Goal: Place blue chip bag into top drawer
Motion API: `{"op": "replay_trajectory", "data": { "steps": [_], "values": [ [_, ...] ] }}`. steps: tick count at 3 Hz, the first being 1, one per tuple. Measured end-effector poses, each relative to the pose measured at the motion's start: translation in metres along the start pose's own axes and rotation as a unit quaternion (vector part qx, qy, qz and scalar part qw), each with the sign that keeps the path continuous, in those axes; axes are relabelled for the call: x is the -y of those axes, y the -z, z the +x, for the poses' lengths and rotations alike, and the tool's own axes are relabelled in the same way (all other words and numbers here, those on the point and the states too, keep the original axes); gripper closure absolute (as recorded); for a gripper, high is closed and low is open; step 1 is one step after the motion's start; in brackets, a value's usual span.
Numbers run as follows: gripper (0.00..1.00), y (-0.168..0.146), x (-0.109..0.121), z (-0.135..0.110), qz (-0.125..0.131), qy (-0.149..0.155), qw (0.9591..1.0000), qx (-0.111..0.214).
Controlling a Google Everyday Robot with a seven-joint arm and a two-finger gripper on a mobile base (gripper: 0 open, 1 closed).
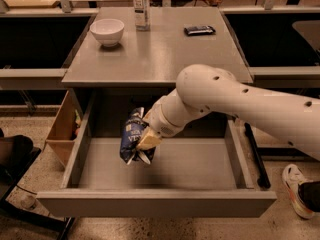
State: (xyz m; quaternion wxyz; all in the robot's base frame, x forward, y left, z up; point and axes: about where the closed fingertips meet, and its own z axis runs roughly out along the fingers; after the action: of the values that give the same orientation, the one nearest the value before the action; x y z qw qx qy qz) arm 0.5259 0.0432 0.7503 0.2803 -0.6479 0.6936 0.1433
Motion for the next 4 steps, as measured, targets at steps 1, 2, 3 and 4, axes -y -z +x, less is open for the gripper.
{"op": "replay_trajectory", "data": {
  "steps": [1, 2, 3, 4],
  "values": [
    [1.00, -0.045, -0.009, 0.017, -0.022, -0.017, 0.9996, -0.007],
    [1.00, -0.063, -0.013, 0.026, -0.031, -0.031, 0.9990, -0.006],
    [0.82, -0.064, -0.014, 0.026, -0.031, -0.031, 0.9990, -0.006],
    [0.59, -0.064, -0.014, 0.026, -0.031, -0.031, 0.9990, -0.006]
  ]
}}
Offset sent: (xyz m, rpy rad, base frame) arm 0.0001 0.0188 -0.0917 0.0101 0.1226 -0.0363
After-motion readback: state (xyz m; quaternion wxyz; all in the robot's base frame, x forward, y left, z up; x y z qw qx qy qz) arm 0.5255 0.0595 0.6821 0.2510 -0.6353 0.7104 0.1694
